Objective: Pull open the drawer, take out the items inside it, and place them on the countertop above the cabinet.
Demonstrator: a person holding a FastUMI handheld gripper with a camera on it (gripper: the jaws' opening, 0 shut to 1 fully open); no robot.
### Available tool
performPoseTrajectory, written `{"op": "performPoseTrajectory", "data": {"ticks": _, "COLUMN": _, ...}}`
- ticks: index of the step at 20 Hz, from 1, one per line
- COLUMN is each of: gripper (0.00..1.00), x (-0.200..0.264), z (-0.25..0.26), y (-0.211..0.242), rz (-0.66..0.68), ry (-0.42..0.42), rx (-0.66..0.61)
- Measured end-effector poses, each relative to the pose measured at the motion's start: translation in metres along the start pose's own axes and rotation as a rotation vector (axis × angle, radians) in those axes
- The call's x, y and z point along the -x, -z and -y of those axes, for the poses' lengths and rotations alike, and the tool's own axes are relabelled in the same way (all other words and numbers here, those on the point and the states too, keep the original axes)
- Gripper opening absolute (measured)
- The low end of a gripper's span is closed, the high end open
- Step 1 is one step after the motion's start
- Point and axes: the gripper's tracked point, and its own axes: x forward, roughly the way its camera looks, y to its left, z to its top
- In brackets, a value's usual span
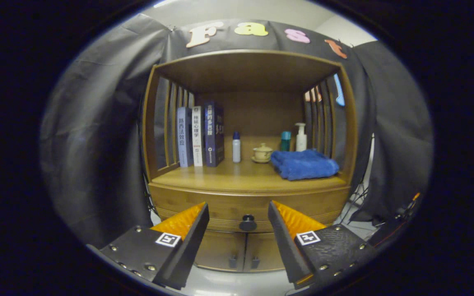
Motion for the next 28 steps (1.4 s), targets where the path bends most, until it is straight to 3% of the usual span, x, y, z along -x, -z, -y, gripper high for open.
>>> {"op": "performPoseTrajectory", "data": {"ticks": 5, "gripper": 0.87, "x": -0.059, "z": 0.01, "y": 0.049, "rz": -0.102, "ry": 0.027, "rx": -0.092}}
{"op": "performPoseTrajectory", "data": {"ticks": 9, "gripper": 0.69, "x": -0.09, "z": 0.024, "y": 0.079, "rz": -0.157, "ry": 0.03, "rx": -0.097}}
{"op": "performPoseTrajectory", "data": {"ticks": 12, "gripper": 0.69, "x": -0.102, "z": 0.033, "y": 0.089, "rz": -0.191, "ry": 0.034, "rx": -0.082}}
{"op": "performPoseTrajectory", "data": {"ticks": 13, "gripper": 0.63, "x": -0.106, "z": 0.033, "y": 0.092, "rz": -0.199, "ry": 0.026, "rx": -0.08}}
{"op": "performPoseTrajectory", "data": {"ticks": 16, "gripper": 0.47, "x": -0.115, "z": 0.032, "y": 0.098, "rz": -0.216, "ry": 0.021, "rx": -0.045}}
{"op": "performPoseTrajectory", "data": {"ticks": 20, "gripper": 0.42, "x": -0.118, "z": 0.034, "y": 0.099, "rz": -0.211, "ry": 0.02, "rx": -0.07}}
{"op": "performPoseTrajectory", "data": {"ticks": 23, "gripper": 0.3, "x": -0.113, "z": 0.034, "y": 0.1, "rz": -0.203, "ry": 0.033, "rx": -0.1}}
{"op": "performPoseTrajectory", "data": {"ticks": 28, "gripper": 0.3, "x": -0.093, "z": 0.033, "y": 0.104, "rz": -0.216, "ry": 0.051, "rx": -0.112}}
